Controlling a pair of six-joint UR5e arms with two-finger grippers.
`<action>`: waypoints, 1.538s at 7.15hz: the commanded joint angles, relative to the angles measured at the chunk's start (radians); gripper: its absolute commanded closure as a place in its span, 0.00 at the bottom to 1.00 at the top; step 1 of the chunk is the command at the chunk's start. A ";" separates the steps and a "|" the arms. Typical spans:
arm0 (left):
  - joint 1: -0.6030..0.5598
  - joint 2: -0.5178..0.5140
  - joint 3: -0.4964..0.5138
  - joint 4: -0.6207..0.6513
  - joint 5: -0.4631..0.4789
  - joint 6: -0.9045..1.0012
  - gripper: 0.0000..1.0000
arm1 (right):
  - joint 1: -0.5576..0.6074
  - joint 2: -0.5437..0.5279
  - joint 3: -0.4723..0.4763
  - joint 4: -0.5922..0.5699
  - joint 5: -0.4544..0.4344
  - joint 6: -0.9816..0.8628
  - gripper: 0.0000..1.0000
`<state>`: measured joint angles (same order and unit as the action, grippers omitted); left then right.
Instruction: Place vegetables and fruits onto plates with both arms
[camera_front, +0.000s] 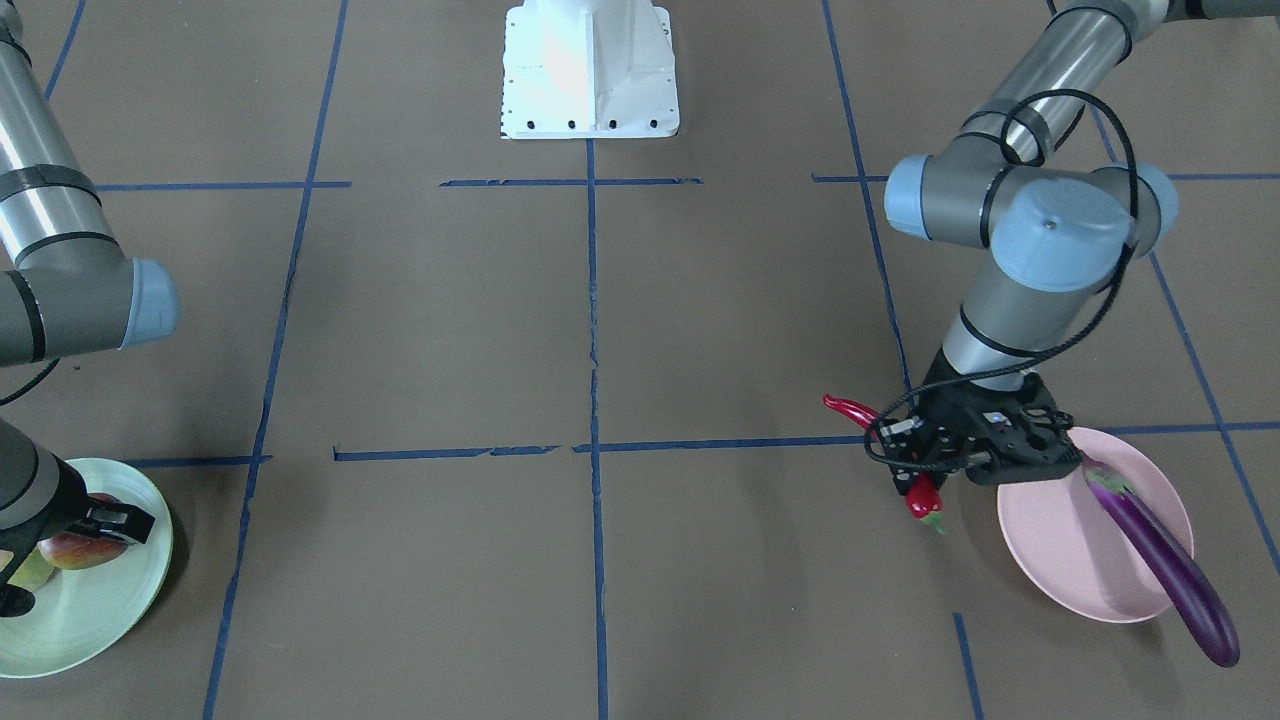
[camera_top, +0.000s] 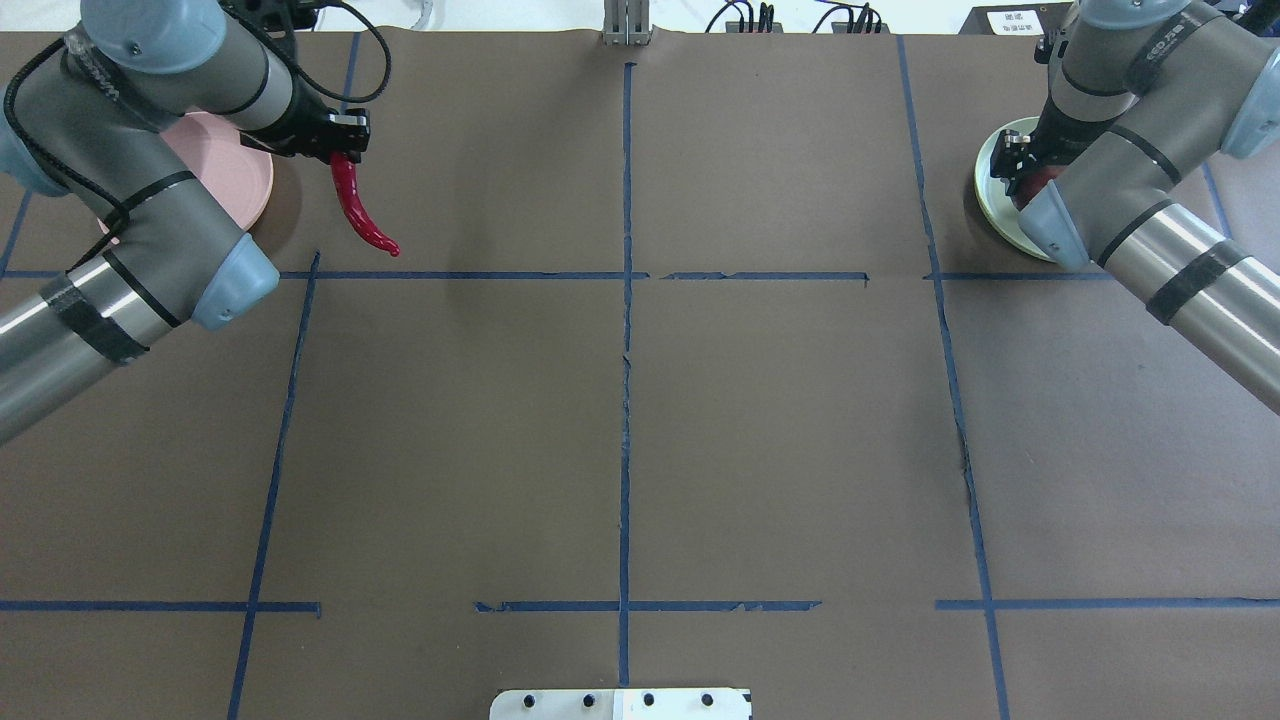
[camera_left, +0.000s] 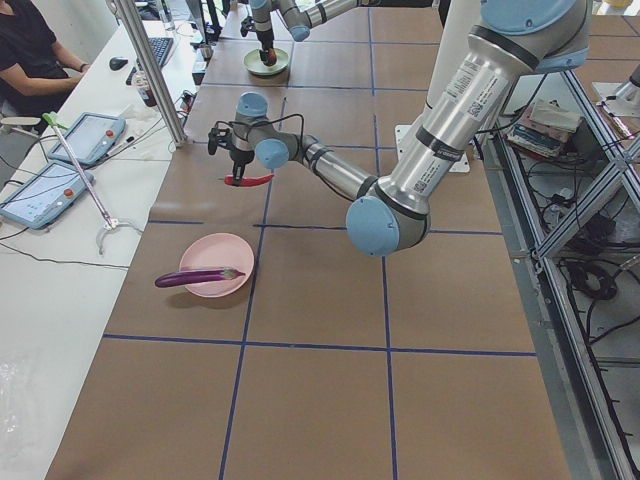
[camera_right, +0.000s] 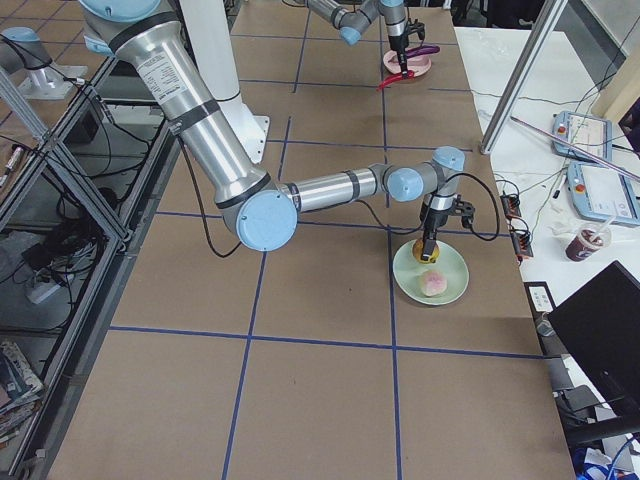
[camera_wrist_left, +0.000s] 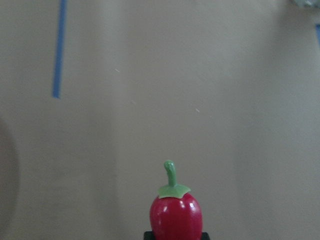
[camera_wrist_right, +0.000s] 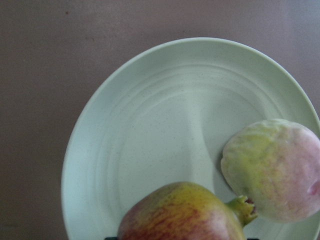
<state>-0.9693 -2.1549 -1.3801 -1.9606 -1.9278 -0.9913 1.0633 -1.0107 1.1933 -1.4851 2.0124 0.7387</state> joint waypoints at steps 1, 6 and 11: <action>-0.086 0.000 0.154 -0.004 0.000 0.061 0.92 | -0.003 -0.035 0.047 0.070 0.009 -0.010 0.00; -0.154 0.000 0.297 -0.015 -0.017 0.289 0.00 | -0.009 -0.195 0.734 -0.325 0.152 0.037 0.00; -0.253 0.180 0.036 -0.043 -0.322 0.293 0.00 | 0.047 -0.492 1.071 -0.396 0.229 0.021 0.00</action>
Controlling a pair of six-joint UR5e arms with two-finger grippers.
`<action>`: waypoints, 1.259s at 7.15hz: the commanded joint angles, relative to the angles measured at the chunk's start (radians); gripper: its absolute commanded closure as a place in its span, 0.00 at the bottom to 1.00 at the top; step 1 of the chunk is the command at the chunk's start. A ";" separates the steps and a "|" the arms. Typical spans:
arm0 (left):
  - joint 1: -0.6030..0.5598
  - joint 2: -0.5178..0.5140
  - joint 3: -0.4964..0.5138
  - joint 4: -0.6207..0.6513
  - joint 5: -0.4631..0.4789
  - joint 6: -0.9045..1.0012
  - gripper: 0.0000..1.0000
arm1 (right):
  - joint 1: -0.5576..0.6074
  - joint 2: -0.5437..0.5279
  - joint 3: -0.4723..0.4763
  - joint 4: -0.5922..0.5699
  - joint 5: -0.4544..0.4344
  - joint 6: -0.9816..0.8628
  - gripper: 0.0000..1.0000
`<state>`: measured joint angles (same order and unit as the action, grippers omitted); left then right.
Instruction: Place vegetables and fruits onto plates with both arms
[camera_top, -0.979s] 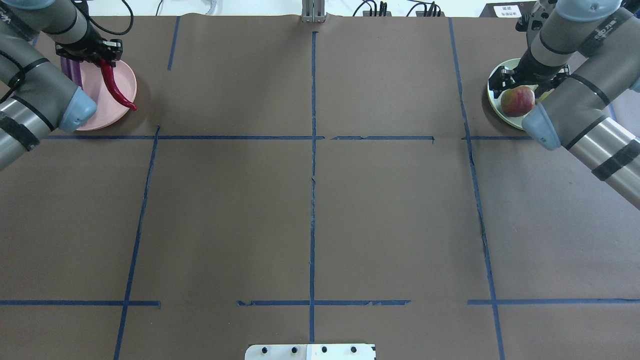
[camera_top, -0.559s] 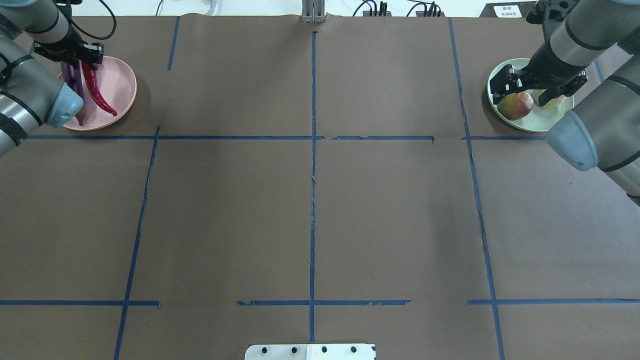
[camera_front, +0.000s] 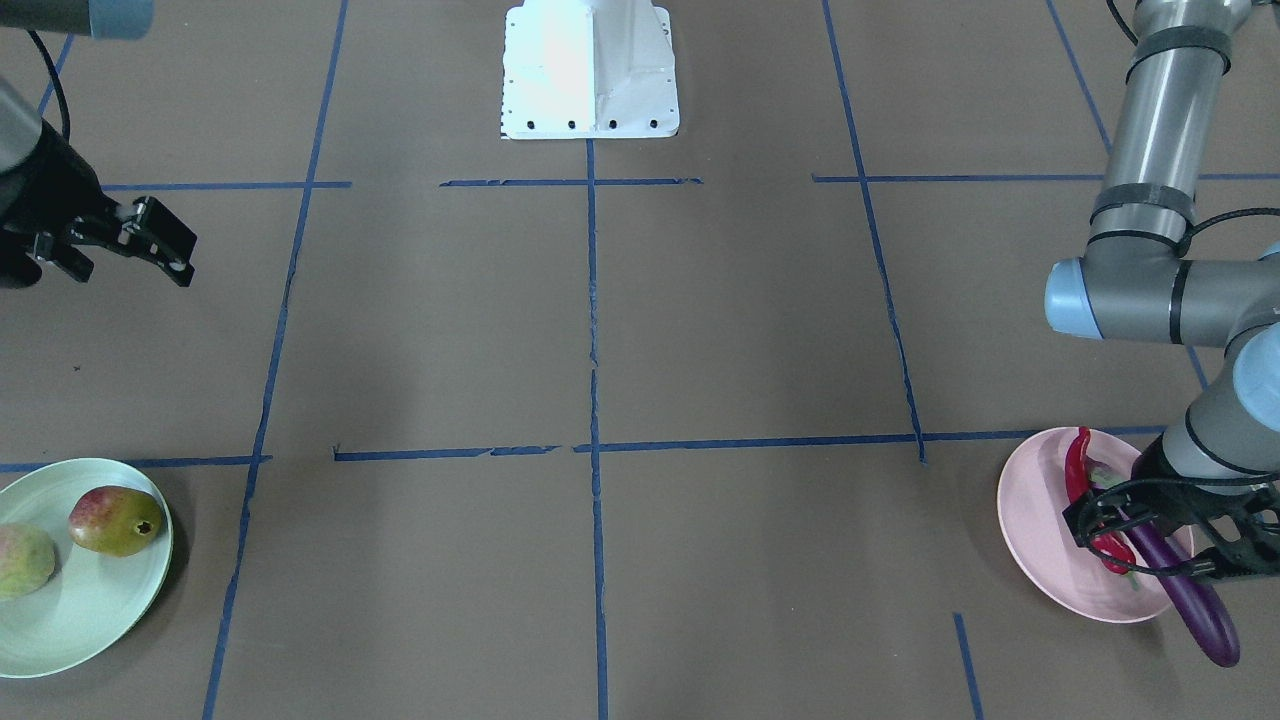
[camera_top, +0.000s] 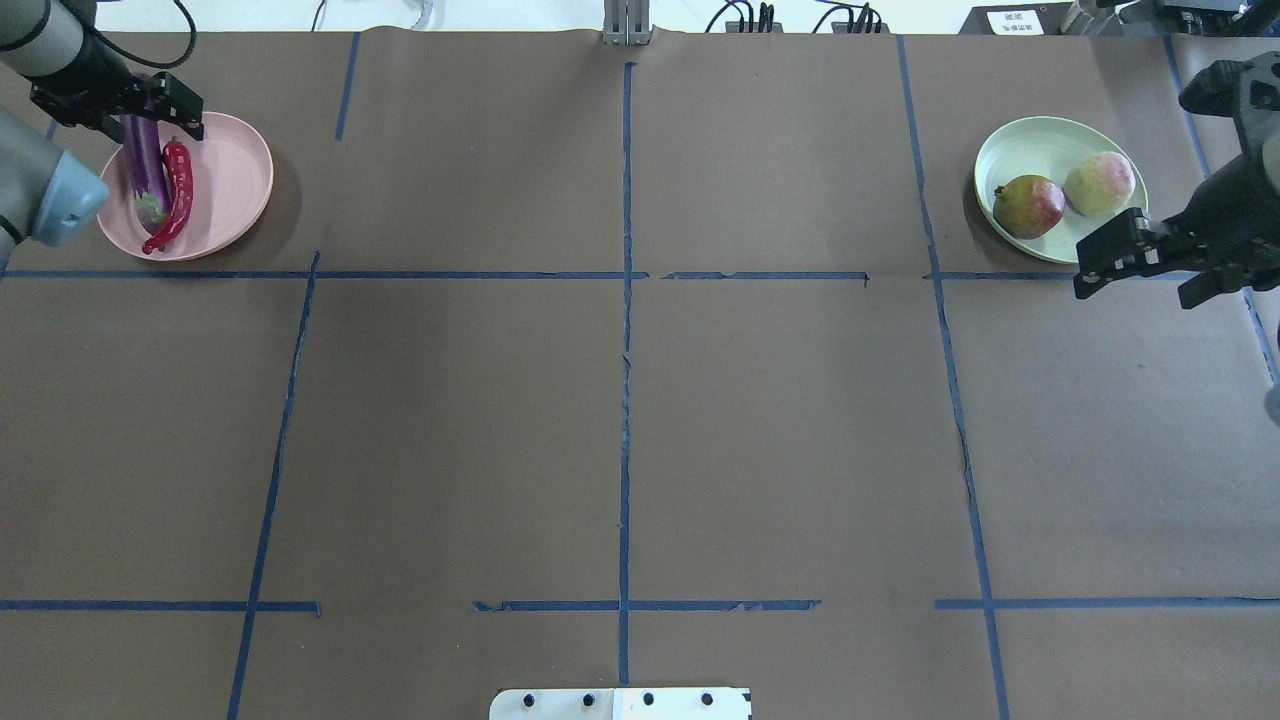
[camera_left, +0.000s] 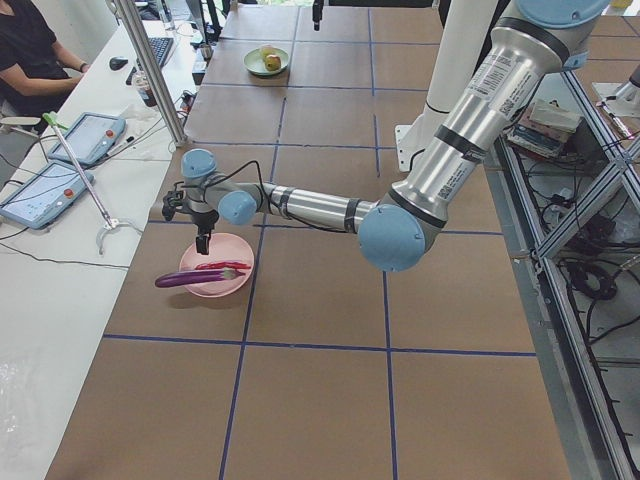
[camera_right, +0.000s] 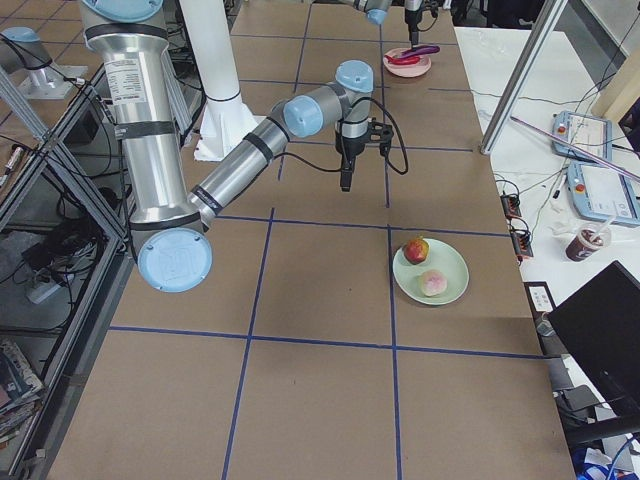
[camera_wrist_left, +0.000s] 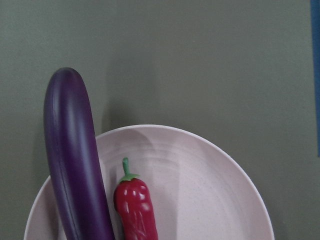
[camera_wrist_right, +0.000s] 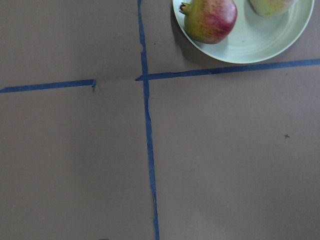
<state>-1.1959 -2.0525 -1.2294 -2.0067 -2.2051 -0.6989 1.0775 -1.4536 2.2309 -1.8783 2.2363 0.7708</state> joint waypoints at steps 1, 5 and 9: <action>-0.053 0.147 -0.227 0.008 -0.045 0.004 0.00 | 0.073 -0.089 0.032 -0.002 0.005 -0.069 0.00; -0.190 0.353 -0.470 0.188 -0.091 0.408 0.00 | 0.318 -0.243 -0.051 -0.004 0.060 -0.506 0.00; -0.367 0.392 -0.669 0.749 -0.113 0.900 0.00 | 0.462 -0.327 -0.140 -0.005 0.103 -0.819 0.00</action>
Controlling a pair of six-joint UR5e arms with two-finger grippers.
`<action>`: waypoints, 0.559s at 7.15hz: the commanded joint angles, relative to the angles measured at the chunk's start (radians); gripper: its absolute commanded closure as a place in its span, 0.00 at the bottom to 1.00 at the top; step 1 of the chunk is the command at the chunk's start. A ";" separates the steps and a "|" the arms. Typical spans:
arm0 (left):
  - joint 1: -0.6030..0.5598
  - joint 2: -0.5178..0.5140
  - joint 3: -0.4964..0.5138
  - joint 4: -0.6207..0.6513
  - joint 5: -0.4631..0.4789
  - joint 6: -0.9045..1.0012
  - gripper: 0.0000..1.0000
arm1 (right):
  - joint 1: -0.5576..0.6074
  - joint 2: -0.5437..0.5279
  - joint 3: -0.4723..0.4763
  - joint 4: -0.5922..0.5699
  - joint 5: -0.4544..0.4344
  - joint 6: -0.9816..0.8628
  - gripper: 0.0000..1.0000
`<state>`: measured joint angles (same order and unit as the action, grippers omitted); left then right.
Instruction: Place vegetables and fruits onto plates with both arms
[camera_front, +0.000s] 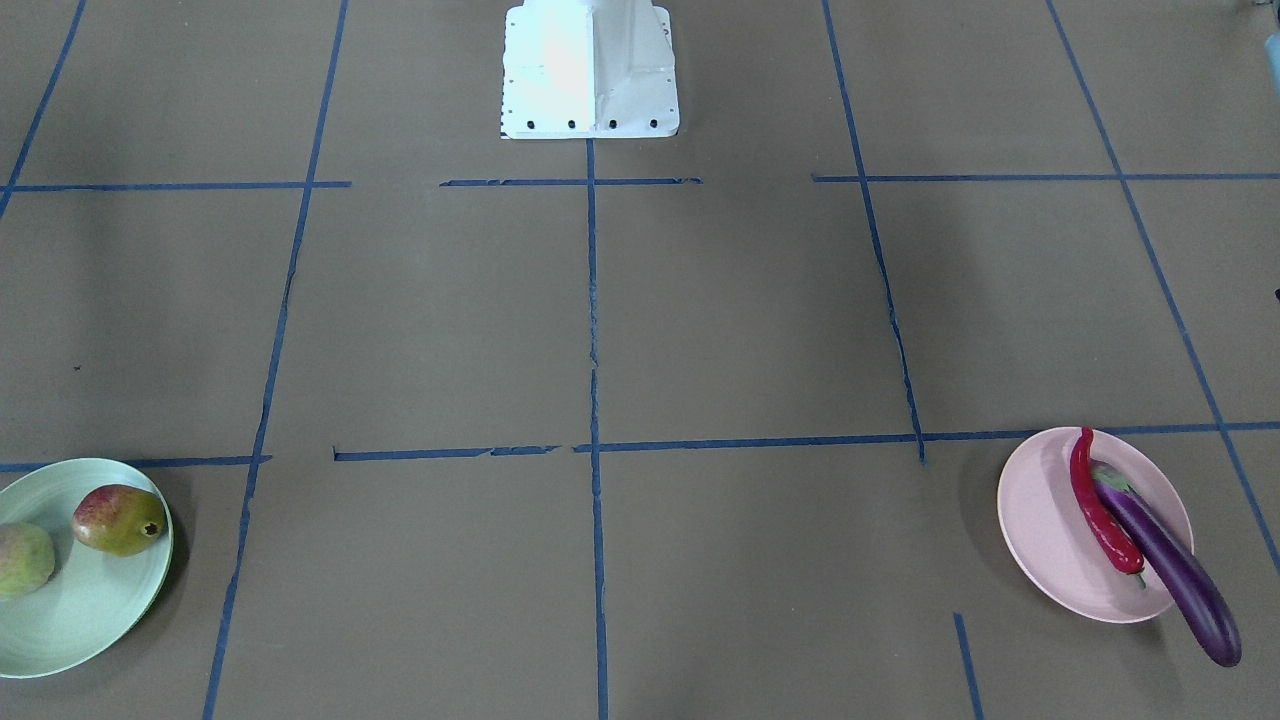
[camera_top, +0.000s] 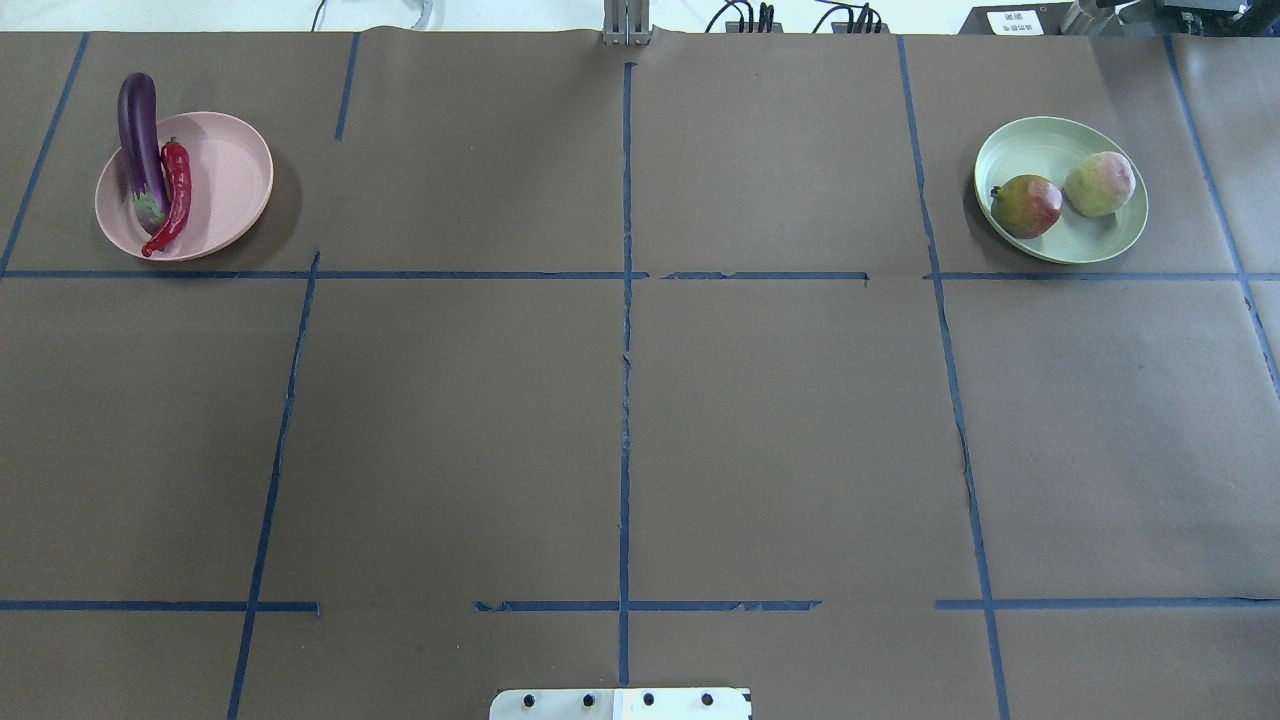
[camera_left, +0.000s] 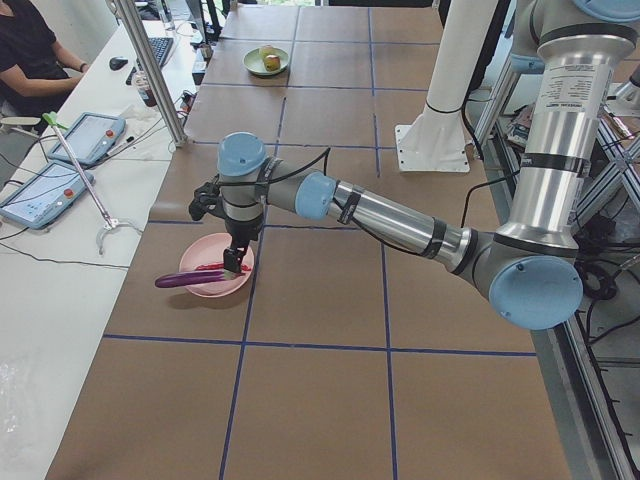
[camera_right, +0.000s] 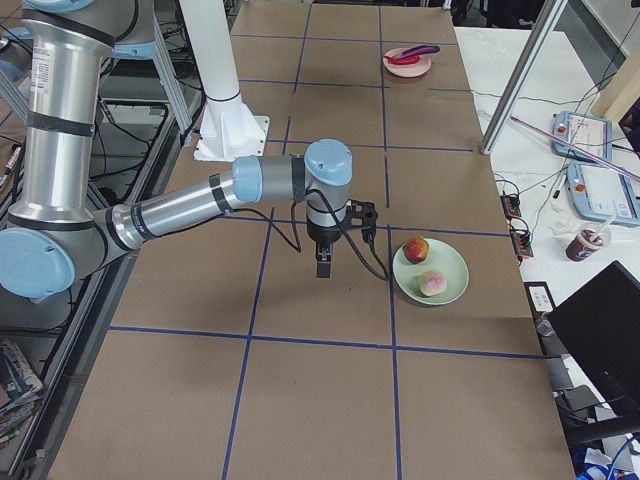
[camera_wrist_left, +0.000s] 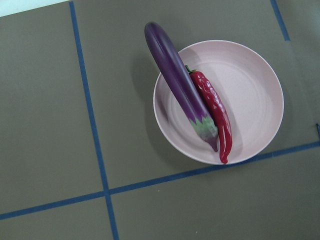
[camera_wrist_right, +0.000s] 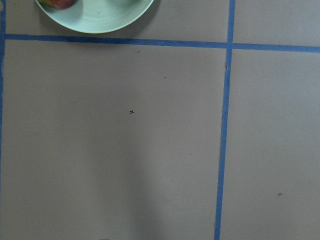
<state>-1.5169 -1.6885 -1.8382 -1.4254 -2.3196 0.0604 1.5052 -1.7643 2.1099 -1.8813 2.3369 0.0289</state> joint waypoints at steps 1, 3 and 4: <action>-0.069 0.068 -0.062 0.178 0.002 0.195 0.00 | 0.056 -0.021 -0.022 0.001 0.002 -0.084 0.00; -0.117 0.182 -0.111 0.175 0.000 0.196 0.00 | 0.064 -0.060 -0.025 0.010 0.002 -0.133 0.00; -0.129 0.223 -0.146 0.175 0.008 0.187 0.00 | 0.064 -0.060 -0.025 0.011 0.001 -0.133 0.00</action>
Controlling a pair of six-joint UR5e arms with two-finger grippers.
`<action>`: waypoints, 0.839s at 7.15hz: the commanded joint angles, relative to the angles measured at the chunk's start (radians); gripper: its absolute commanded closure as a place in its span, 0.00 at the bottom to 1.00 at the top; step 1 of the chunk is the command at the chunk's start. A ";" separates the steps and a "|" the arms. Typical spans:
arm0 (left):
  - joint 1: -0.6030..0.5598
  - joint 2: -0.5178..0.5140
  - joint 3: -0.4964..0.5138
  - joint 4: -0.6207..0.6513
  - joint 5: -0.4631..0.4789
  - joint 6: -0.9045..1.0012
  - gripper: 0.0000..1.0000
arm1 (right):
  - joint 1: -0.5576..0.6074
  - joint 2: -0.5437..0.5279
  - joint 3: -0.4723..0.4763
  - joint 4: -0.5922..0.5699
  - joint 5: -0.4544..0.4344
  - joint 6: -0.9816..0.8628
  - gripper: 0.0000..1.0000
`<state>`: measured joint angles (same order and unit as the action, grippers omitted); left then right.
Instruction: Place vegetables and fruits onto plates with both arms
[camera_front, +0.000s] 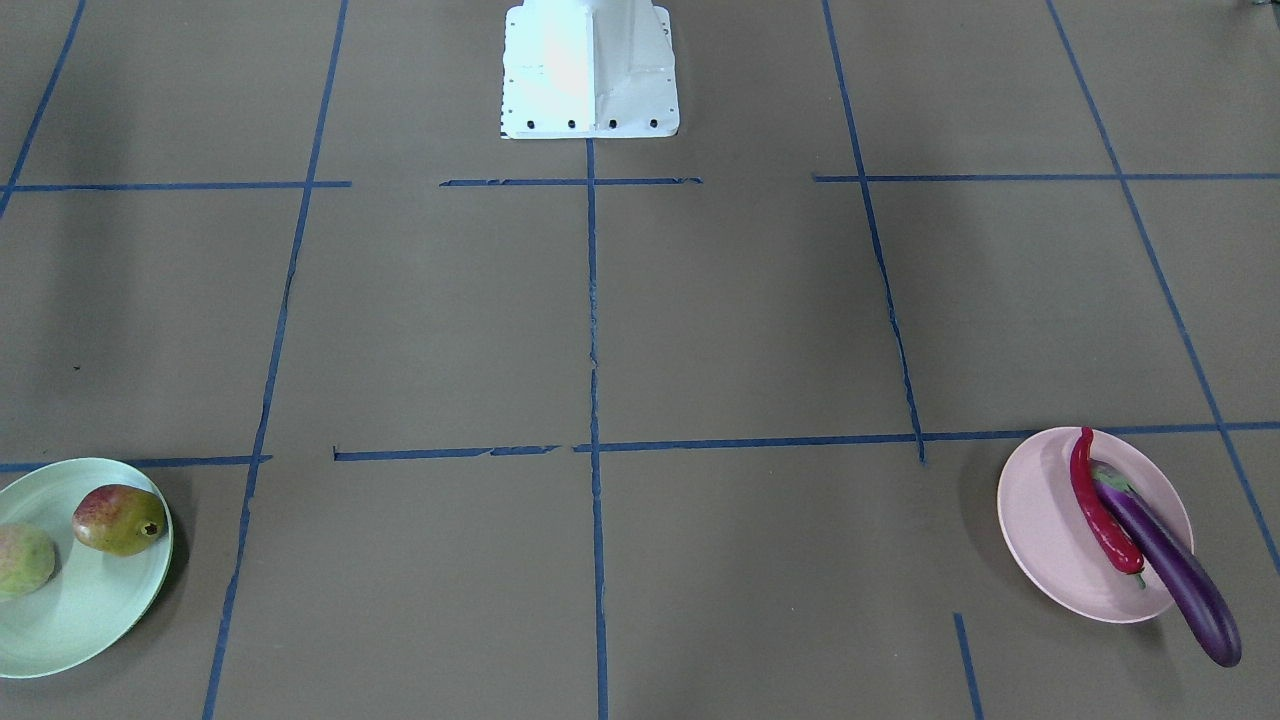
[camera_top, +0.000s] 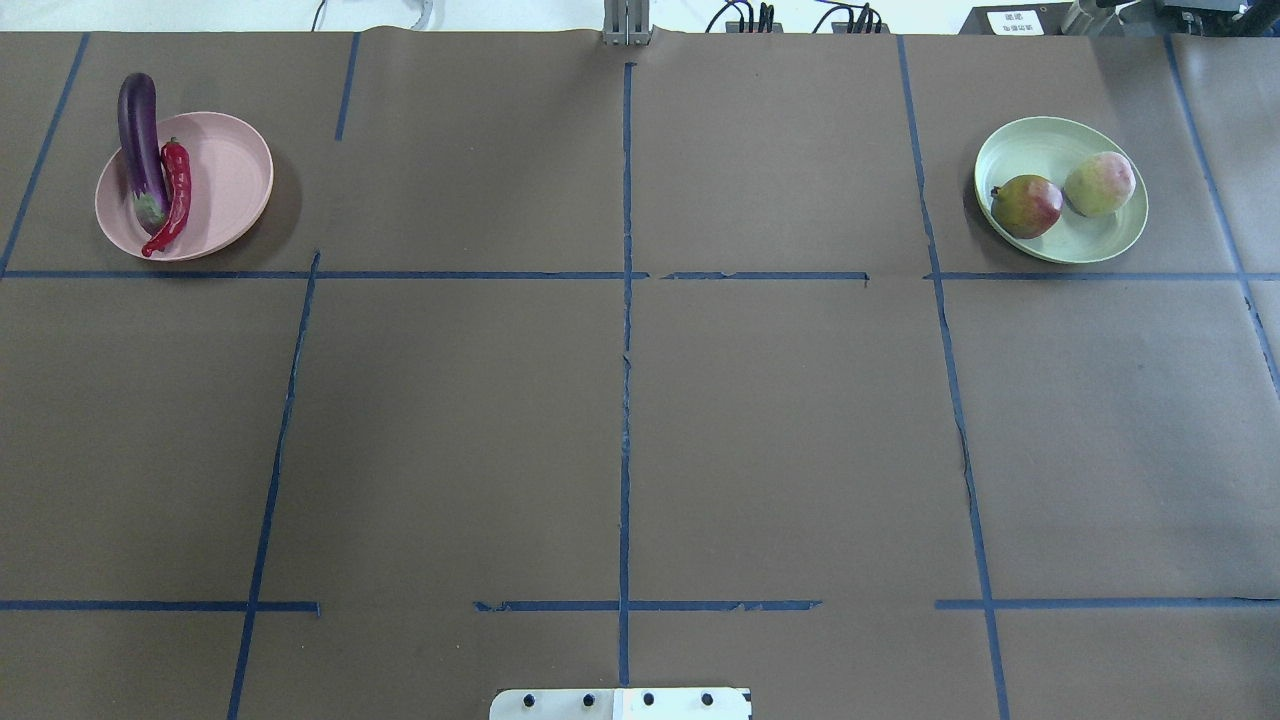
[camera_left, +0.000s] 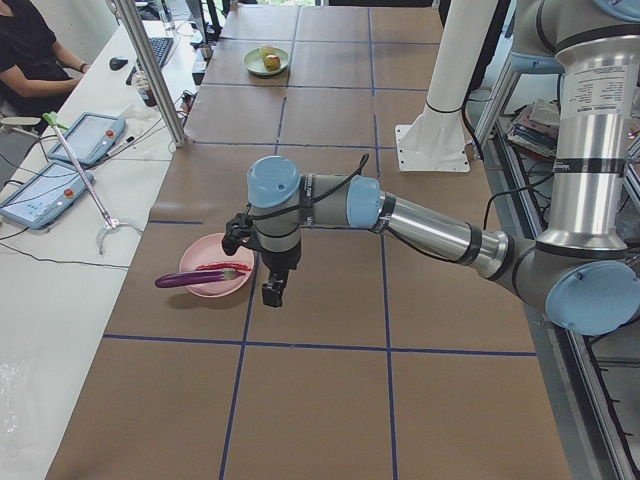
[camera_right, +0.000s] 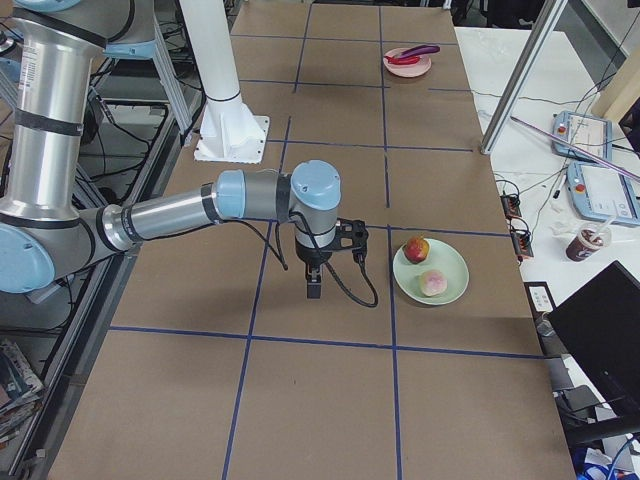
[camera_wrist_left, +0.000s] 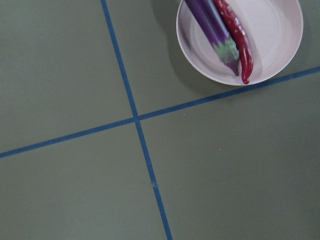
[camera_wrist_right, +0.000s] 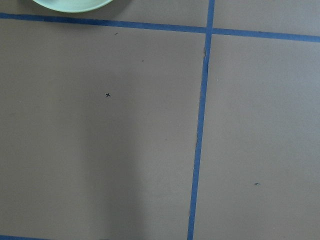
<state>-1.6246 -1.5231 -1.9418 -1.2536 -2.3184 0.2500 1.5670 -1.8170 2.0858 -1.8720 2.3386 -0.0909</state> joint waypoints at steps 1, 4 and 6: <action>-0.030 0.067 -0.045 -0.003 0.011 -0.001 0.00 | 0.002 -0.001 -0.004 0.004 -0.008 -0.015 0.00; -0.123 0.044 -0.061 0.011 0.140 -0.003 0.00 | -0.001 0.042 -0.039 0.064 -0.012 -0.007 0.00; -0.135 0.025 -0.006 0.007 0.136 0.006 0.00 | 0.013 -0.043 0.039 0.050 -0.019 -0.007 0.00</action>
<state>-1.7514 -1.4865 -1.9628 -1.2465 -2.1824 0.2511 1.5711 -1.8242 2.0949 -1.8231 2.3245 -0.0983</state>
